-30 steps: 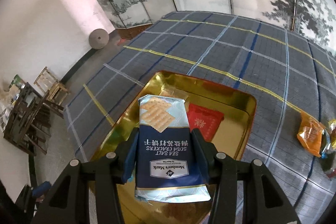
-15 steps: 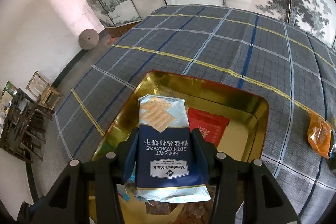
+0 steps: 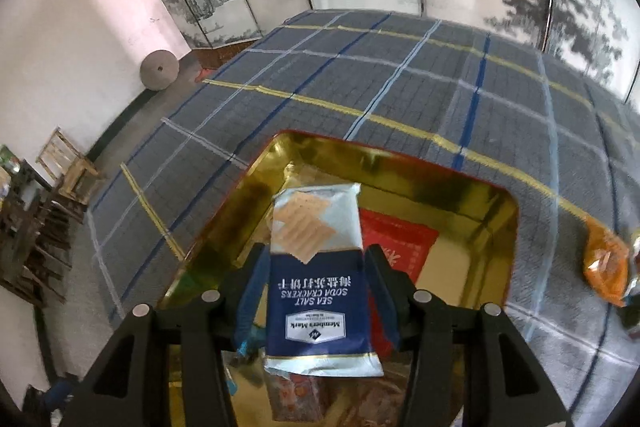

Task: Organize snacks
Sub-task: 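Lower the cracker box into the gold tin and open the right tool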

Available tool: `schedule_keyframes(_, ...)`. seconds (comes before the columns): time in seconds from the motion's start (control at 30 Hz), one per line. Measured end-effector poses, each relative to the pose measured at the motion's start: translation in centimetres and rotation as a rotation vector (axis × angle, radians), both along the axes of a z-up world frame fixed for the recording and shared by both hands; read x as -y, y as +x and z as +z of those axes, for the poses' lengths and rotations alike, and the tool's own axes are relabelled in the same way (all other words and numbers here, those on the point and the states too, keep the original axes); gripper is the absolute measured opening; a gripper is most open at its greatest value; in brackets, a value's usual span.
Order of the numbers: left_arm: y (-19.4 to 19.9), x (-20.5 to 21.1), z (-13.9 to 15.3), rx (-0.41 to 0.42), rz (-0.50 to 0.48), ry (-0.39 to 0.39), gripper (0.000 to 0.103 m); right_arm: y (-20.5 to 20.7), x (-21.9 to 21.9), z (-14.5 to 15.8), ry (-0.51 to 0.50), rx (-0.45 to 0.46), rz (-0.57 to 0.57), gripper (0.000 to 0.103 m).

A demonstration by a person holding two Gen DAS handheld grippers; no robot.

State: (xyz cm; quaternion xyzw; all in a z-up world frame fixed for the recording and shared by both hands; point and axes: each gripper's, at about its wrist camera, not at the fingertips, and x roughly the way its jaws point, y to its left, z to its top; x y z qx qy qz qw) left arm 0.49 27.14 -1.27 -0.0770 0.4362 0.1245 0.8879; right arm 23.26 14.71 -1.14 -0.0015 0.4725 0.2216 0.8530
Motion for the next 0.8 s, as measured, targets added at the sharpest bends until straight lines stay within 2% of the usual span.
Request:
schedule_keyframes(0.07, -0.1, 0.0, 0.2, 0.009, 0.005, 0.006, 0.102, -0.7, -0.1, 0.8, -0.051, 0.058, -0.011, 0.051)
schedule_keyframes(0.17, -0.2, 0.4, 0.5, 0.016, 0.003, 0.022, 0.102, -2.5, -0.1, 2.4, -0.113, 0.17, -0.01, 0.061)
schedule_keyframes(0.33, -0.3, 1.6, 0.9, 0.013, -0.014, 0.039, 0.102, -5.4, 0.3, 4.9, -0.192, 0.307, 0.006, 0.062)
schedule_keyframes(0.53, -0.3, 3.4, 1.6, 0.017, -0.039, 0.07, 0.102, -7.4, 1.2, 7.0, -0.261, 0.403, 0.001, 0.063)
schedule_keyframes(0.8, 0.0, 5.9, 2.5, 0.016, -0.075, 0.112, 0.102, -9.5, 3.5, 8.6, -0.28, 0.478, -0.022, 0.066)
